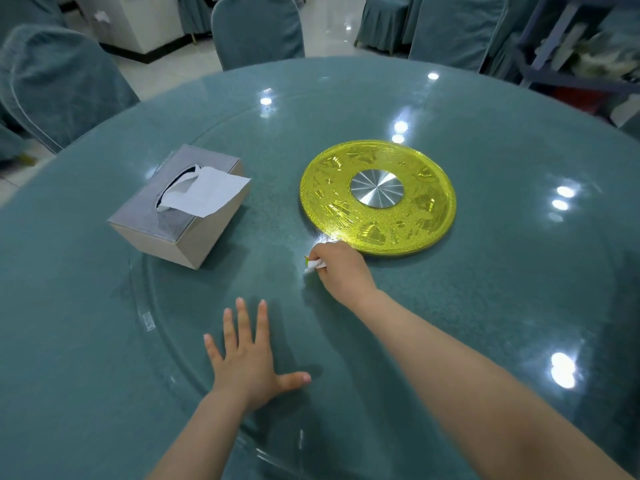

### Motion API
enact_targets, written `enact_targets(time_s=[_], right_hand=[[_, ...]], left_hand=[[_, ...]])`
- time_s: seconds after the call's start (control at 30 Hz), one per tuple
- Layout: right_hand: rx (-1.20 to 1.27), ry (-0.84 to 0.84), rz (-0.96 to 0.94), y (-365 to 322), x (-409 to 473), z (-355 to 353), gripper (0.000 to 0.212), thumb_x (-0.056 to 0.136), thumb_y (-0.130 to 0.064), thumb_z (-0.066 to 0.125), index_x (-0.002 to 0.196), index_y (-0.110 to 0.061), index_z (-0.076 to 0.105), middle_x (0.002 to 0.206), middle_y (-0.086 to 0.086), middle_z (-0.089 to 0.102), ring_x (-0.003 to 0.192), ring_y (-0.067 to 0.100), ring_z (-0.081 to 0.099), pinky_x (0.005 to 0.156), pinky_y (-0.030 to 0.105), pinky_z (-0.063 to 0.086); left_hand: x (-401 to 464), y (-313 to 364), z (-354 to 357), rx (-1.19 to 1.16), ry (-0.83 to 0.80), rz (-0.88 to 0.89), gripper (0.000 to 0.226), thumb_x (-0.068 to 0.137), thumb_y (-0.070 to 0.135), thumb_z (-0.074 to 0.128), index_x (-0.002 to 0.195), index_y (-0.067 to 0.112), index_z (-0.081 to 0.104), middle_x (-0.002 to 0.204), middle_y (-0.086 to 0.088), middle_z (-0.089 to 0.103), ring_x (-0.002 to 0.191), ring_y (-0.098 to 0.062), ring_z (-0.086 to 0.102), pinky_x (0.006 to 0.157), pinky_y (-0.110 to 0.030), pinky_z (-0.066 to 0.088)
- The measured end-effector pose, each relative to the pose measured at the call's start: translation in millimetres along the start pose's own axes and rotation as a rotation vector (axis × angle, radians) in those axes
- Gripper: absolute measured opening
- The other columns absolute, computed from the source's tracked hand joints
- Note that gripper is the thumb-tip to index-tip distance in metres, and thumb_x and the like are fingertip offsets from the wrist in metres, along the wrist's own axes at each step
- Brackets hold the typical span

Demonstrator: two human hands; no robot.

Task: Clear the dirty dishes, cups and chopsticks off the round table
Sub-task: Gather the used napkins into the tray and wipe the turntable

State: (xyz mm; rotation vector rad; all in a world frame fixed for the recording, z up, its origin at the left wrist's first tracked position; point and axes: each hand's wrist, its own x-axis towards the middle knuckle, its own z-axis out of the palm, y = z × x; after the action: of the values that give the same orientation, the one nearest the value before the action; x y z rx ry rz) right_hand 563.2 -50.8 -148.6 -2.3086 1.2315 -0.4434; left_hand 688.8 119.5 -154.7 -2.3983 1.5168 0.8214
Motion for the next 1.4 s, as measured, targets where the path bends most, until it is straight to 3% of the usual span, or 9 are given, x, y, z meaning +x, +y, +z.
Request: enact_targets(time_s=[0.23,0.4,0.5,0.6,0.7,0.87,1.1,1.23,1.4], right_hand=[[0.128,0.021,0.074,2.0,-15.7,-6.4,0.012,0.086,-0.008,0.058,0.091,-0.012,0.067,0.091,0.006,0.067,0.087,0.023,0.055,0.069,0.034,0.04],[0.476,0.262,0.325,12.1,-41.3,-15.3,0.022,0.078,-0.011,0.07,0.069,-0.028,0.06,0.068,-0.011,0.064,0.062,-0.002,0.054,0.056,0.012,0.04],[0.607,0.341,0.43,21.8,-58.0,-27.1,0.019,0.077,-0.01,0.072,0.069,-0.024,0.062,0.067,-0.011,0.062,0.063,0.008,0.054,0.063,0.025,0.047],[0.618,0.368,0.471,34.0,-76.9,-42.3,0.016,0.077,-0.011,0.072,0.071,-0.023,0.063,0.067,-0.011,0.063,0.064,0.01,0.056,0.065,0.029,0.049],[0.562,0.375,0.491,47.5,-90.1,-57.3,0.018,0.077,-0.012,0.072,0.07,-0.024,0.062,0.067,-0.01,0.063,0.064,0.011,0.056,0.064,0.028,0.047],[0.531,0.437,0.515,67.2,-93.6,-83.0,0.02,0.078,-0.012,0.071,0.068,-0.025,0.06,0.067,-0.01,0.063,0.063,0.012,0.056,0.064,0.029,0.047],[0.556,0.478,0.552,90.0,-98.4,-96.4,0.018,0.077,-0.013,0.07,0.067,-0.024,0.06,0.063,-0.01,0.063,0.06,0.009,0.057,0.059,0.026,0.047],[0.59,0.482,0.557,96.4,-99.9,-97.5,0.018,0.077,-0.013,0.07,0.067,-0.023,0.06,0.062,-0.01,0.062,0.059,0.007,0.055,0.059,0.026,0.046],[0.591,0.464,0.551,98.2,-104.9,-102.3,0.021,0.078,-0.014,0.071,0.066,-0.027,0.059,0.061,-0.013,0.061,0.056,-0.001,0.053,0.053,0.018,0.043]], left_hand=[[-0.9,3.1,4.6,-0.012,0.025,-0.003,0.136,0.05,0.091,0.047,0.115,0.03,-0.055,0.122,-0.002,-0.061,0.134,-0.03,-0.04,0.107,-0.062,-0.016],[2.8,1.3,9.6,-0.024,0.054,0.007,0.136,0.047,0.093,0.043,0.112,0.031,-0.058,0.12,-0.001,-0.064,0.134,-0.031,-0.04,0.106,-0.062,-0.016],[4.0,0.3,10.3,-0.022,0.074,0.007,0.136,0.047,0.093,0.043,0.119,0.03,-0.053,0.128,-0.001,-0.058,0.136,-0.03,-0.038,0.107,-0.061,-0.015],[-0.7,-2.2,9.9,-0.036,0.101,0.006,0.133,0.053,0.091,0.044,0.135,0.03,-0.04,0.147,-0.003,-0.043,0.139,-0.027,-0.033,0.109,-0.059,-0.014],[-6.6,0.1,2.1,-0.154,0.283,-0.033,0.103,0.072,0.08,0.045,0.151,0.031,0.001,0.16,-0.001,-0.007,0.147,-0.021,-0.007,0.112,-0.058,-0.005],[5.8,26.2,-33.8,-0.233,0.605,0.07,0.046,0.088,0.032,0.061,0.132,0.022,0.053,0.133,-0.001,0.052,0.123,-0.023,0.046,0.102,-0.044,0.028],[57.7,69.9,-62.6,-0.087,0.383,0.367,0.051,0.091,0.003,0.048,0.141,0.014,0.043,0.147,-0.008,0.041,0.131,-0.029,0.041,0.105,-0.034,0.034],[67.3,83.6,-55.1,0.082,0.441,0.348,0.027,0.09,0.002,0.047,0.11,0.007,0.064,0.115,-0.011,0.06,0.104,-0.032,0.055,0.08,-0.039,0.046],[66.0,94.4,-53.0,0.055,0.489,0.256,0.017,0.087,-0.001,0.05,0.096,0.003,0.064,0.099,-0.016,0.06,0.091,-0.038,0.058,0.075,-0.044,0.043]])
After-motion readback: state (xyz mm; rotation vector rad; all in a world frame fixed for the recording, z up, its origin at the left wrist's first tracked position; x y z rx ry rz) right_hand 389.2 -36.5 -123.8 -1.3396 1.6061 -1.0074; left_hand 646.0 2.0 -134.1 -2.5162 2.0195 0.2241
